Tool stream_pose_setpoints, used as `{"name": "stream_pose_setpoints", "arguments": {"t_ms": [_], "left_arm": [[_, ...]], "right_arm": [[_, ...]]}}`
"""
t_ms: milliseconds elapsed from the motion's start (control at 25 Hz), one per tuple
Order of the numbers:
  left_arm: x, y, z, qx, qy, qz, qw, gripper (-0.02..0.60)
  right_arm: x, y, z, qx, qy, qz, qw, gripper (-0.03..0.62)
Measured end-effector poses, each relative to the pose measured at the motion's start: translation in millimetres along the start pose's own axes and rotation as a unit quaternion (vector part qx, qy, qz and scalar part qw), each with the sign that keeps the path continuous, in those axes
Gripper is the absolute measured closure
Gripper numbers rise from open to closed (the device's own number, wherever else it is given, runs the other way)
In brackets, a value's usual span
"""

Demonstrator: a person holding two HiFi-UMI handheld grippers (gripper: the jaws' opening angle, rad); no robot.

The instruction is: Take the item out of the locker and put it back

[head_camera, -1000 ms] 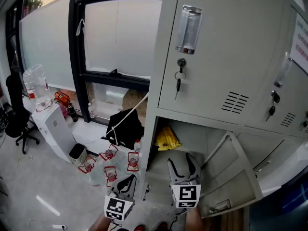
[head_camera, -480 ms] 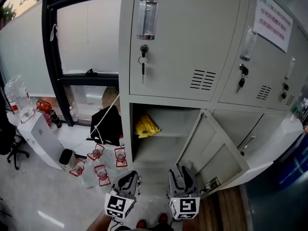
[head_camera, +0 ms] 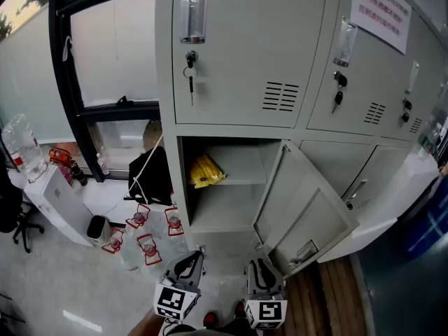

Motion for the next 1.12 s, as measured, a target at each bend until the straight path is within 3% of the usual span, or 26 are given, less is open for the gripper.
{"name": "stream_pose_setpoints", "arguments": {"t_ms": [160,320,1120], "left_arm": [[4,-6,-3,-0.004,-0.002,-0.002,1.0,0.558],[5,-11,-7,-0.007,-0.005,-0.001,1.0,0.558],[5,-13,-4,-0.003,0.0,0.004,1.0,0.558]], "right_arm": [[-4,-12,-14,-0.017,0.008,-0.004,1.0,0.563],[-9,-17,-23,-0.028,0.008,0.006,1.0,0.576],[-10,-14,-11,-0.019,0.001,0.017,1.0,0.577]]}}
Point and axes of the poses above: the fingertips, and each gripper's own axes: y forward along the fingers, x to its right, z out of its top, the point moved 1 cm from there along -y, backward along the fingers, and after that the axes turned 6 degrees about x, right-handed, at the moved point
